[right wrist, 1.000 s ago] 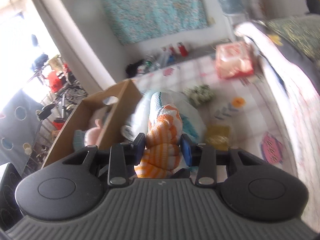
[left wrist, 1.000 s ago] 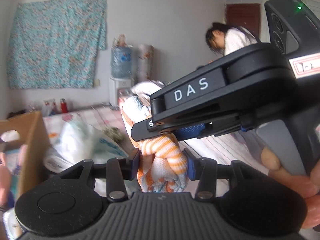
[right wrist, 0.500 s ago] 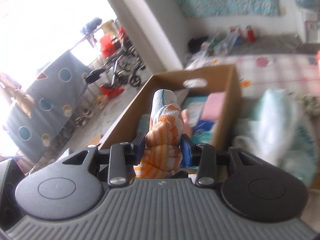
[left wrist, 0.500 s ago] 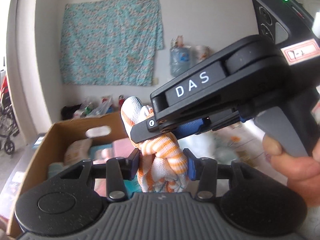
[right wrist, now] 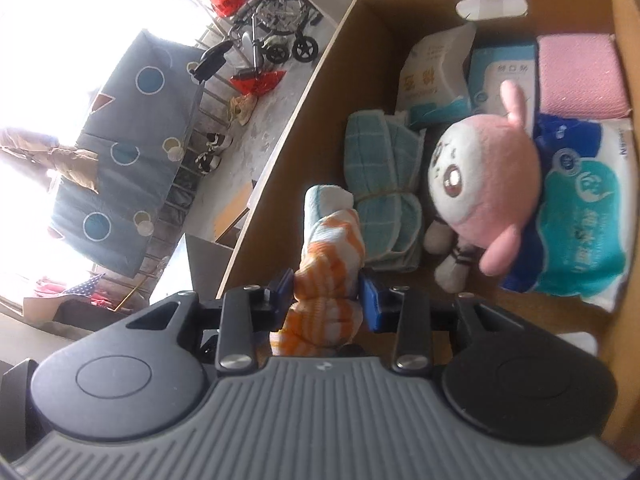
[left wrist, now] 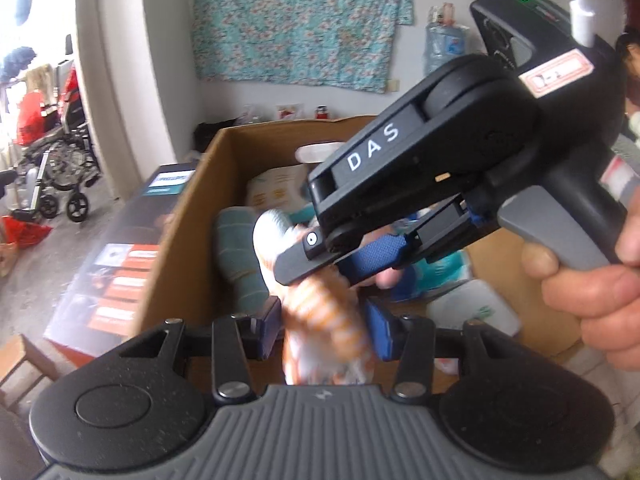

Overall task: Organize soft objects
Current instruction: 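Lower the striped cloth beside the blue towel and open the right gripper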

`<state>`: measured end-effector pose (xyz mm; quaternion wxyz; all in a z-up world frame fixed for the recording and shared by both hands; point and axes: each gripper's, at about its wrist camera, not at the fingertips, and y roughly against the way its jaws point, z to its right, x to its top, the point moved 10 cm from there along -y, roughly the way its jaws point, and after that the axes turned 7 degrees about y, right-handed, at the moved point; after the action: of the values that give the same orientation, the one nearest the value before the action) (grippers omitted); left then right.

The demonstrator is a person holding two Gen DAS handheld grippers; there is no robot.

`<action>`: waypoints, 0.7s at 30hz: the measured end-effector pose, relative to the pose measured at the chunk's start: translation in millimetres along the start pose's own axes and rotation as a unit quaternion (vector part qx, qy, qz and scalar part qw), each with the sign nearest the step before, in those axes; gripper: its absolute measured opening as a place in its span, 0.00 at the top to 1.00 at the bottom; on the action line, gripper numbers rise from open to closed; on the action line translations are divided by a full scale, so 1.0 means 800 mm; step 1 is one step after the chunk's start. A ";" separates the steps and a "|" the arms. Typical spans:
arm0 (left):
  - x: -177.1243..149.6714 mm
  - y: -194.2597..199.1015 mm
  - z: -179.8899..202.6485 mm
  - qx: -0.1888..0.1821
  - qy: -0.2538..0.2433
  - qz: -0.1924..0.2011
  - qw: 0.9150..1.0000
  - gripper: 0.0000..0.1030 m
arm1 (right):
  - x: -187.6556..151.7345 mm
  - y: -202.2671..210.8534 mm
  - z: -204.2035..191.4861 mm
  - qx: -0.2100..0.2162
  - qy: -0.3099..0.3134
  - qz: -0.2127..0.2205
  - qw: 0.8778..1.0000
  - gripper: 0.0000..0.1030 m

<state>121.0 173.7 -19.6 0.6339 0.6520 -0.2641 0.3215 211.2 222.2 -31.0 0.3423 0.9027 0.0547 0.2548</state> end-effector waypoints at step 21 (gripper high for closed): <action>-0.014 0.011 -0.027 0.018 0.031 -0.009 0.999 0.41 | 0.005 -0.036 0.007 0.047 -0.056 -0.005 0.997 0.58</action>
<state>105.5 194.2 -22.7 0.6328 0.6553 -0.2331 0.3404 219.4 241.7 -51.2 0.3033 0.9303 0.0520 0.1994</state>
